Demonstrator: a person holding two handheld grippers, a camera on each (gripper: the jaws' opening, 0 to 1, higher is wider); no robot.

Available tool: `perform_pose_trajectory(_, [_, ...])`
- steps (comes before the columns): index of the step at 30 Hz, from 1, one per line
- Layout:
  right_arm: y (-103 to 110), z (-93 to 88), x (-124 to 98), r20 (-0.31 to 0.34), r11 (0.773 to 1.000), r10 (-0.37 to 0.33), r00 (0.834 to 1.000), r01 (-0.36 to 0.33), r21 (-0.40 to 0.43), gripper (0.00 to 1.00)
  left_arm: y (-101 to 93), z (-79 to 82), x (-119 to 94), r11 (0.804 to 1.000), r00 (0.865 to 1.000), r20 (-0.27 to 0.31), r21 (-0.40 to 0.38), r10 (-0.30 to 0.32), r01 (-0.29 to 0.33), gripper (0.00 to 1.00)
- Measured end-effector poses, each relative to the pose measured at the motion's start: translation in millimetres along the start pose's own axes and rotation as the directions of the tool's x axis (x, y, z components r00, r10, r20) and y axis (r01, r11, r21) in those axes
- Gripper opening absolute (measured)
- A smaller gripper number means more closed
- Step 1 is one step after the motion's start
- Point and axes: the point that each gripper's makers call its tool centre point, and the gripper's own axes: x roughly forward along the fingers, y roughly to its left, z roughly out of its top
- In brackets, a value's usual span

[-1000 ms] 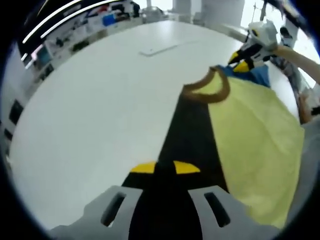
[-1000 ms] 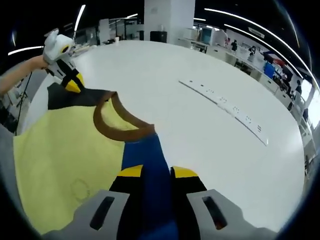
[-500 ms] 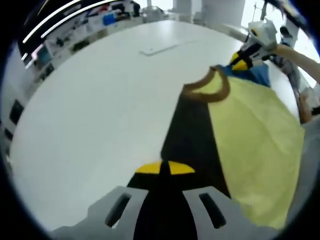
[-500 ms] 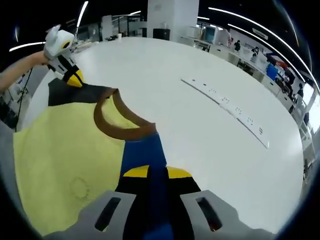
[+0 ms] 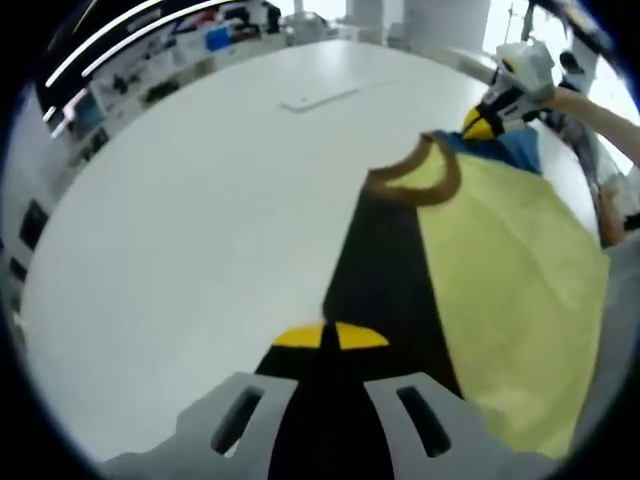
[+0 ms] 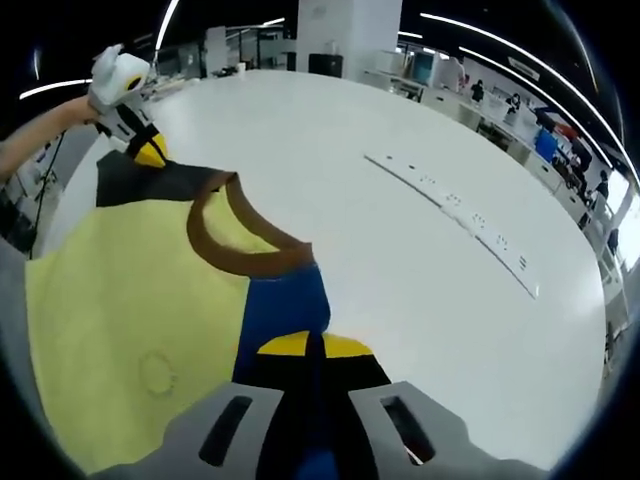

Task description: Fold the garment on the visible template until the final outline fits inside the template.

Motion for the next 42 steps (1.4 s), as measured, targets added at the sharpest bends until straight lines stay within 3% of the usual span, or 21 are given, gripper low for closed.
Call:
perform_pose_trajectory(26, [-19, 7.8, 9, 0.013, 0.999, -0.052, 0.999, 0.052, 0.004, 0.02, 26.9, 11.5, 9, 0.996, 0.995, 0.044, -0.010, 0.090, -0.089, 0.00])
perform_pose_trajectory(42, [-36, 18.5, 19, 0.015, 0.996, -0.085, 0.996, 0.085, -0.032, 0.02, 46.0, 29.4, 17, 0.989, 0.985, 0.085, 0.013, 0.149, -0.151, 0.00])
